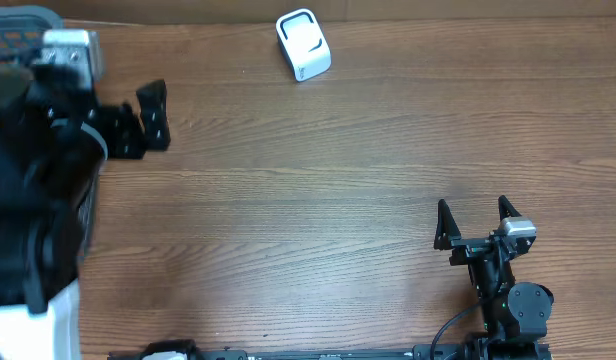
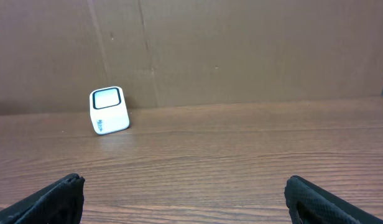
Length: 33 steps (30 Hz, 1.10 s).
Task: Scan the item barcode
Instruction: 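Raise the left gripper and move it over the grey basket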
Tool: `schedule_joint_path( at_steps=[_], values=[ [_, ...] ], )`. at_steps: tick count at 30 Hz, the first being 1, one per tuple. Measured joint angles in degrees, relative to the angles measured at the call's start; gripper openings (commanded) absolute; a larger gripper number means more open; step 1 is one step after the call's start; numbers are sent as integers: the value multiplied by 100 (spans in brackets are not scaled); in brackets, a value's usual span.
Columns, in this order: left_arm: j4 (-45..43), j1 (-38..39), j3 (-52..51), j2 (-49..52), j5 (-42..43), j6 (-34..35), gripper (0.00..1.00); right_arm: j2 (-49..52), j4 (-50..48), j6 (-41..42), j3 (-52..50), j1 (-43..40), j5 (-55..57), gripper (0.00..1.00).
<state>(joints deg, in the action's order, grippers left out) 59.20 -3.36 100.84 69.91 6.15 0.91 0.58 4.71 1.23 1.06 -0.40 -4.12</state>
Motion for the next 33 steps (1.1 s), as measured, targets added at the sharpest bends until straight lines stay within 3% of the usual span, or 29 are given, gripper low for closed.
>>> schedule_joint_path(
  at_steps=[8, 12, 25, 33],
  values=[
    [-57, -22, 0, 667, -1320, 212, 100, 0, -2, 0, 0, 0, 0, 100],
    [-92, -326, 0, 780, -1589, 354, 100, 0, -2, 2, 0, 0, 0, 100],
    [-389, -2712, 13, 896, -1320, 531, 100, 0, -2, 0, 0, 0, 0, 100],
    [146, -3853, 48, 1976, -603, 619, 100, 0, 0, 0, 0, 0, 2, 100]
  ],
)
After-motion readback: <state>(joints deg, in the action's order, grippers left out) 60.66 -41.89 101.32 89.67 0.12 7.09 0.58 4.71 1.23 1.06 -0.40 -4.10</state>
